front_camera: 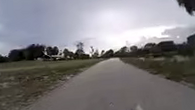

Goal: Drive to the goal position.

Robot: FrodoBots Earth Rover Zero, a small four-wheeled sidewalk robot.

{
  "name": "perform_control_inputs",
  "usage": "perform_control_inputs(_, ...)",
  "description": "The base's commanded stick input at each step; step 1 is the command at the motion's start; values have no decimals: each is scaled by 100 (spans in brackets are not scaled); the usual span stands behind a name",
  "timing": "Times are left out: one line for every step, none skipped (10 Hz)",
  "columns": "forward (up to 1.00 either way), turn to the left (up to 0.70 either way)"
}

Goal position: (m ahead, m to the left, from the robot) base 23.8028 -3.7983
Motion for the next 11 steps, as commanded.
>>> perform_control_inputs(100,0)
perform_control_inputs(100,0)
perform_control_inputs(100,0)
perform_control_inputs(100,0)
perform_control_inputs(100,0)
perform_control_inputs(100,0)
perform_control_inputs(100,0)
perform_control_inputs(100,0)
perform_control_inputs(100,0)
perform_control_inputs(100,0)
perform_control_inputs(100,0)
